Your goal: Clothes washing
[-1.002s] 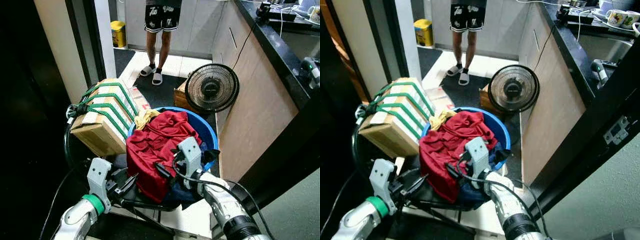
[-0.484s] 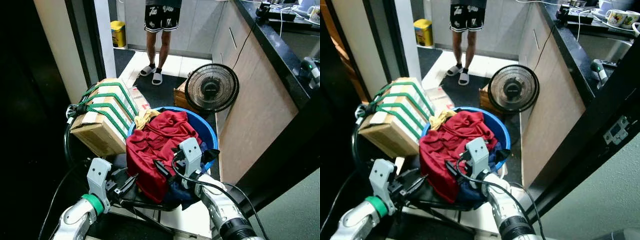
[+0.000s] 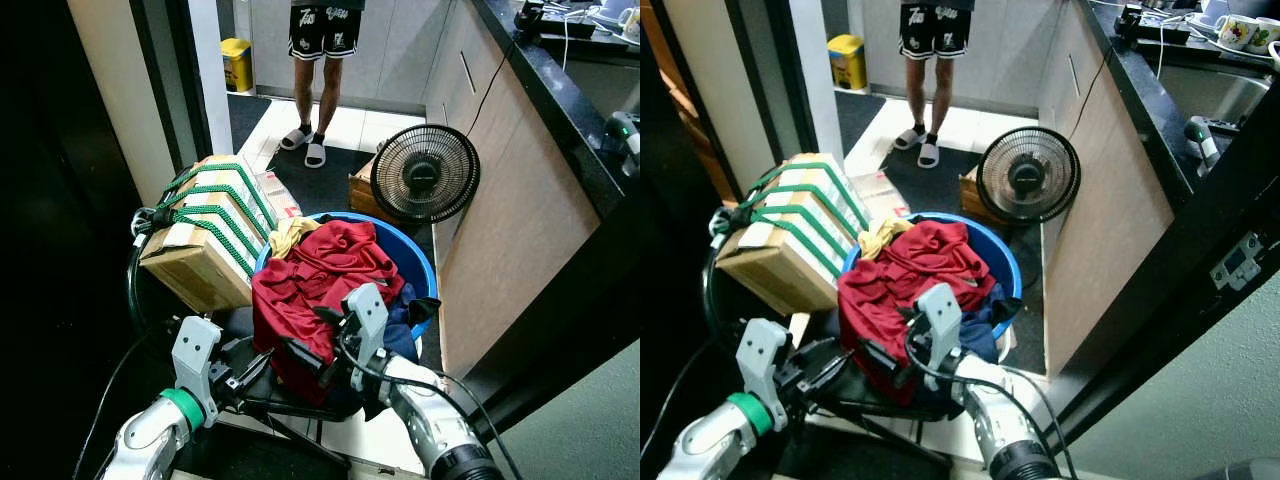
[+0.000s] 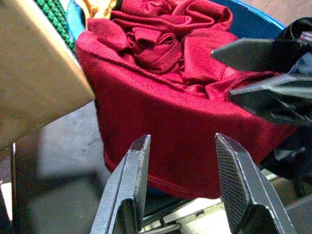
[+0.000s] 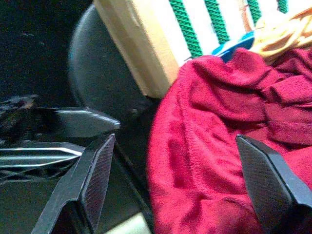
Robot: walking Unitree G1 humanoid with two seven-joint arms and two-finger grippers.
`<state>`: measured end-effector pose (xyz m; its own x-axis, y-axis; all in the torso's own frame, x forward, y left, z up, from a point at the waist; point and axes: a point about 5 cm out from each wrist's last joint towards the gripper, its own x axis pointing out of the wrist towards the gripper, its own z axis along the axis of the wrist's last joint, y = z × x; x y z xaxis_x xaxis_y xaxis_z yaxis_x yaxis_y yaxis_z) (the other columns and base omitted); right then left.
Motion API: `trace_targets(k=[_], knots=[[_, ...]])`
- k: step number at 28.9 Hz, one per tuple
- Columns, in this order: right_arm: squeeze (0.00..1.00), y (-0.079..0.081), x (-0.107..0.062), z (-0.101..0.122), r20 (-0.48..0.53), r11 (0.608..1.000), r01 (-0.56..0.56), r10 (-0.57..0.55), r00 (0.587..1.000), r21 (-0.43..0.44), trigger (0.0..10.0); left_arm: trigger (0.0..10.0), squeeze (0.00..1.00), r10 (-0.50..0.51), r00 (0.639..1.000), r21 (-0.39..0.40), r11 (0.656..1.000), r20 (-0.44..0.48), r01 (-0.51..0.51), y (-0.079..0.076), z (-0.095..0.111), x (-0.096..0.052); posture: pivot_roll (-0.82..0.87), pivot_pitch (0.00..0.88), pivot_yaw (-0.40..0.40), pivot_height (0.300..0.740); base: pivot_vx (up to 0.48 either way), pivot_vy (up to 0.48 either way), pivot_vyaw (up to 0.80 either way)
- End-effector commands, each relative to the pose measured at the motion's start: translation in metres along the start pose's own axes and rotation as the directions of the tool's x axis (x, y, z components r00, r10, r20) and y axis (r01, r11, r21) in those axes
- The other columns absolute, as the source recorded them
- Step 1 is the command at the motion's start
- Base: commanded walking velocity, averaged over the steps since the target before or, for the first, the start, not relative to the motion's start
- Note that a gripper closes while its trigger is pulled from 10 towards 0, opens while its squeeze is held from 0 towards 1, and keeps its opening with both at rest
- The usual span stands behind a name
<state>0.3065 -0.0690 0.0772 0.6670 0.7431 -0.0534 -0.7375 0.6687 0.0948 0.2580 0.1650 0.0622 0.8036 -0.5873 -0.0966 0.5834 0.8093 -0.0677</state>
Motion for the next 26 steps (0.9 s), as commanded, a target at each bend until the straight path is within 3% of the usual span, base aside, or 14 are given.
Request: trace_targets(k=[1, 2, 4, 6, 8, 9, 11, 19, 24, 26], knots=[[0.0, -0.014, -0.006, -0.001, -0.004, 0.992, 0.128, -0.128, 0.992, 0.003, 10.0, 10.0, 0.0, -0.014, 1.0, 0.006, 1.0, -0.027, 0.014, -0.003, -0.004, -0.004, 0.05, 0.054, 0.006, 0.74, 0.0, 0.0, 0.0], [0.0, -0.014, -0.006, -0.001, -0.004, 0.992, 0.128, -0.128, 0.992, 0.003, 10.0, 10.0, 0.0, -0.014, 1.0, 0.006, 1.0, -0.027, 0.014, -0.003, -0.004, -0.004, 0.05, 0.054, 0.006, 0.74, 0.0, 0.0, 0.0], [0.0, -0.045, -0.008, 0.014, 0.046, 0.933, 0.351, -0.355, 0.934, 0.077, 10.0, 10.0, 0.0, -0.02, 0.999, 0.002, 1.0, -0.038, 0.02, -0.005, -0.006, -0.009, 0.07, 0.077, 0.014, 0.74, 0.0, 0.0, 0.0], [0.0, -0.045, -0.008, 0.014, 0.046, 0.933, 0.351, -0.355, 0.934, 0.077, 10.0, 10.0, 0.0, -0.02, 0.999, 0.002, 1.0, -0.038, 0.02, -0.005, -0.006, -0.009, 0.07, 0.077, 0.014, 0.74, 0.0, 0.0, 0.0], [0.0, -0.075, -0.006, 0.038, 0.074, 0.85, 0.488, -0.509, 0.857, 0.198, 10.0, 10.0, 0.0, -0.037, 0.998, -0.003, 0.999, -0.052, 0.036, -0.009, -0.007, -0.014, 0.07, 0.094, 0.022, 0.74, 0.0, 0.0, 0.0], [0.0, -0.075, -0.006, 0.038, 0.074, 0.85, 0.488, -0.509, 0.857, 0.198, 10.0, 10.0, 0.0, -0.037, 0.998, -0.003, 0.999, -0.052, 0.036, -0.009, -0.007, -0.014, 0.07, 0.094, 0.022, 0.74, 0.0, 0.0, 0.0], [0.0, -0.091, -0.005, 0.048, 0.023, 0.789, 0.55, -0.577, 0.817, 0.274, 10.0, 10.0, 0.0, -0.045, 0.997, -0.007, 0.999, -0.062, 0.045, -0.011, -0.008, -0.017, 0.08, 0.103, 0.03, 0.74, 0.0, 0.0, 0.0], [0.0, -0.091, -0.001, 0.045, -0.046, 0.781, 0.552, -0.565, 0.824, 0.293, 10.0, 10.0, 0.0, -0.058, 0.996, -0.014, 0.998, -0.074, 0.058, -0.014, -0.009, -0.017, 0.08, 0.114, 0.043, 0.74, 0.0, 0.0, 0.0], [0.0, -0.085, 0.008, 0.046, -0.06, 0.755, 0.509, -0.535, 0.843, 0.413, 10.0, 10.0, 0.0, -0.079, 0.993, -0.018, 0.997, -0.092, 0.078, -0.016, -0.009, -0.018, 0.07, 0.137, 0.07, 0.74, 0.0, 0.0, 0.0], [0.0, -0.073, 0.018, 0.046, -0.052, 0.809, 0.427, -0.446, 0.894, 0.404, 10.0, 10.0, 0.0, -0.099, 0.989, -0.021, 0.995, -0.107, 0.097, -0.016, -0.009, -0.019, 0.07, 0.151, 0.079, 0.74, 0.0, 0.0, 0.0]])
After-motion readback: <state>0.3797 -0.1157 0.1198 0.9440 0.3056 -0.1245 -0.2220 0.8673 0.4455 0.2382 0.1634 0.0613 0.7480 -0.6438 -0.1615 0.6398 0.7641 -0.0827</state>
